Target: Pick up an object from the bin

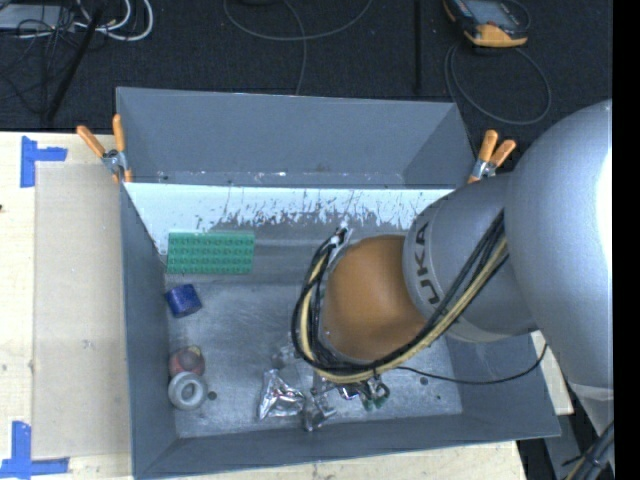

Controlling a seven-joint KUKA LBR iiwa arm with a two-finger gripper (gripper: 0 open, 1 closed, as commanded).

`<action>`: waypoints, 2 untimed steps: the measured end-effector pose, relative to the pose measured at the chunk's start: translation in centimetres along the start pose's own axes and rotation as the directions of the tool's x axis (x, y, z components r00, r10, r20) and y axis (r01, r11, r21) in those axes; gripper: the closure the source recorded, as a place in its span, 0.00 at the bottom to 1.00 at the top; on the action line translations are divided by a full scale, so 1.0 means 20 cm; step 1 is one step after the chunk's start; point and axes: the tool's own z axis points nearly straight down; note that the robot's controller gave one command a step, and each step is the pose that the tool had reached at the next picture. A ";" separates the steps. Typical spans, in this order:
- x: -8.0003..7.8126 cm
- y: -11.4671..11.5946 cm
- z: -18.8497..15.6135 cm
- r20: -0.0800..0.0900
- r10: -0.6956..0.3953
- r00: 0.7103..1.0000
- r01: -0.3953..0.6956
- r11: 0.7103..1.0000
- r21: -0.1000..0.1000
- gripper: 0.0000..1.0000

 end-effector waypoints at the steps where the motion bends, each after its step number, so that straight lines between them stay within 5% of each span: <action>1: -0.02 0.06 0.00 -0.001 -0.026 1.000 0.026 1.000 -0.001 0.00; 2: 0.00 0.07 0.01 -0.022 -0.026 0.999 0.026 1.000 -0.006 1.00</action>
Offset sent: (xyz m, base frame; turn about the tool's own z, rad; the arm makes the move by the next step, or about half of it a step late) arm -0.0056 0.0139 -0.0038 -0.0290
